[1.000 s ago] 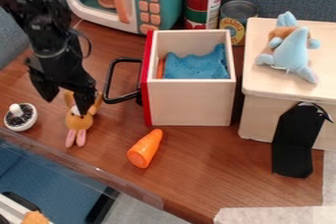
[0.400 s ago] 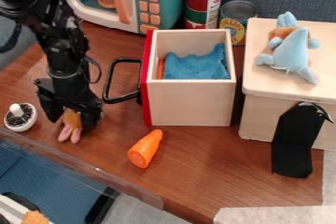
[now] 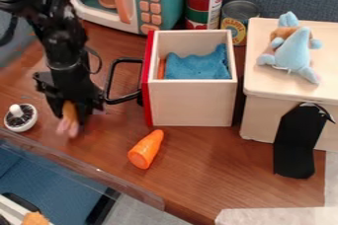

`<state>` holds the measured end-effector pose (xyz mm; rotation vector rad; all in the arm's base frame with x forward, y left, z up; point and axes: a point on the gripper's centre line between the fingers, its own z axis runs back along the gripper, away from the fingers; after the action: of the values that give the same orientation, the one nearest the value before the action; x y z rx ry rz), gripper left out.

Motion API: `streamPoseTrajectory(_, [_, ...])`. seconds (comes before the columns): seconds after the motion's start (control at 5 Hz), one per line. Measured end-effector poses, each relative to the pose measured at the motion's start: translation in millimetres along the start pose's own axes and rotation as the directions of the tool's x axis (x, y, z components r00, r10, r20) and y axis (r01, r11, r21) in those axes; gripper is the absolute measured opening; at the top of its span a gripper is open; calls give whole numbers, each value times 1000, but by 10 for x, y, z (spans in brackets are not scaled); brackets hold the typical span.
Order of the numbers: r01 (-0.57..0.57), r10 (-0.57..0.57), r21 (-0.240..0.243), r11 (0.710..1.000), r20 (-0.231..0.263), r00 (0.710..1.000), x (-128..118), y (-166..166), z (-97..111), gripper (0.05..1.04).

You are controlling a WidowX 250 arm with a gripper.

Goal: Pick a doll and put in the drawer

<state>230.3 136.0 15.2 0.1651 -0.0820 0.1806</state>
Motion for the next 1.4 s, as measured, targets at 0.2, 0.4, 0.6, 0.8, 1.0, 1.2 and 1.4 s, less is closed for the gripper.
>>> streamPoseTrajectory(0.2, [-30,33,-26,999,126,991,76,-13,437,496])
streamPoseTrajectory(0.4, [-29,37,-45,999,194,980,178,-125,845,495])
streamPoseTrajectory(0.6, [54,-23,-138,989,217,976,347,-561,907,495])
streamPoseTrajectory(0.8, [130,-80,-200,971,242,967,533,-960,924,495])
streamPoseTrajectory(1.0, [153,-99,-220,963,237,966,652,-1160,868,495])
streamPoseTrajectory(1.2, [147,-90,-227,963,244,966,803,-1275,848,495])
streamPoseTrajectory(1.4, [119,-62,-227,967,246,967,906,-1273,830,581])
